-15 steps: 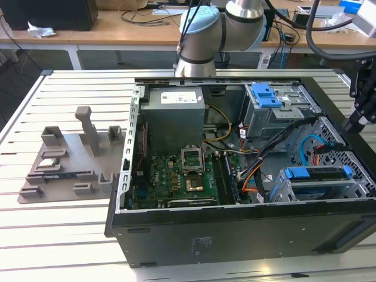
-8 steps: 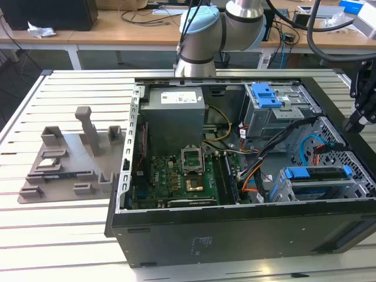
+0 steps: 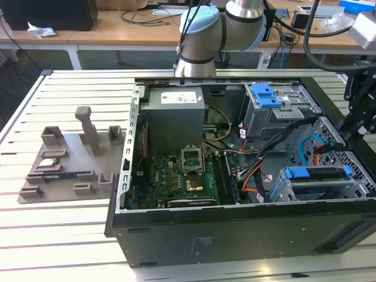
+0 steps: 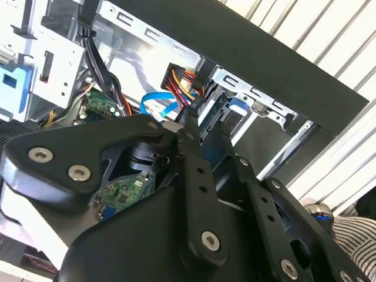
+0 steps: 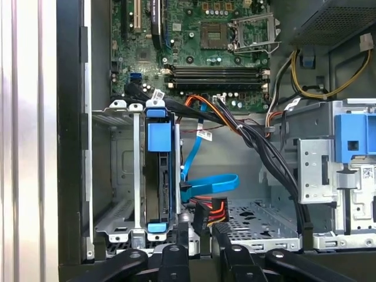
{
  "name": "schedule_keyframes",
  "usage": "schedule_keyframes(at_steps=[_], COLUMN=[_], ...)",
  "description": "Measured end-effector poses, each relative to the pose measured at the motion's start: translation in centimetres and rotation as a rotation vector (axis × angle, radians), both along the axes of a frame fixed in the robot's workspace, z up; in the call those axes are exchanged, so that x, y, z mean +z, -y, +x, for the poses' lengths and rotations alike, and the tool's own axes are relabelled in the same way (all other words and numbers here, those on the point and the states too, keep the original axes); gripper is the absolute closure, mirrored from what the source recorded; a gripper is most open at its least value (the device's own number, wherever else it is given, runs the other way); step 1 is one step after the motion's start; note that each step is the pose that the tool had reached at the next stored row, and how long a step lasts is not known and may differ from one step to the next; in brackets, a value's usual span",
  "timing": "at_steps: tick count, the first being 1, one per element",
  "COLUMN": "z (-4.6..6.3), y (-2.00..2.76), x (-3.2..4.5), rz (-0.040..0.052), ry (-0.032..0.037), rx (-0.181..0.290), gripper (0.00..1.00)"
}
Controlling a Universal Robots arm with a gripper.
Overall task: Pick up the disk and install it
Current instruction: 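Insert the first disk wire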
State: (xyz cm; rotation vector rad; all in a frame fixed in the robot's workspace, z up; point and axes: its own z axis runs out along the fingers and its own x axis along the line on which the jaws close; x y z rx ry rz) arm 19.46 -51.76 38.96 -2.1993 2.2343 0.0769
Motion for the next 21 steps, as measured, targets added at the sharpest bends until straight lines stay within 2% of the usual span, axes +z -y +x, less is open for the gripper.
schedule_keyframes(at_steps=[3,5,6,8,12,14,18,19,21], z=[0.0,0.0,0.0,0.0,-0.1,-0.1,-0.1,-0.1,-0.1], y=[0.0,0.0,-0.01,-0.12,-0.47,-0.51,-0.5,-0.5,-0.5], x=[-1.01,-1.42,-1.94,-2.36,-2.81,-3.09,-3.16,-3.17,-3.2], rz=[-0.0003,-0.0003,-0.0004,-0.0017,-0.0022,-0.003,-0.003,-0.0031,-0.0029], ry=[0.0,0.0,0.0,0.0001,0.0,0.0,0.0,0.0,0.0], rx=[0.0,0.0,0.0,0.0,0.0,0.0,0.0,0.0,0.0], gripper=[0.7,0.7,0.7,0.7,0.7,0.7,0.7,0.71,0.83])
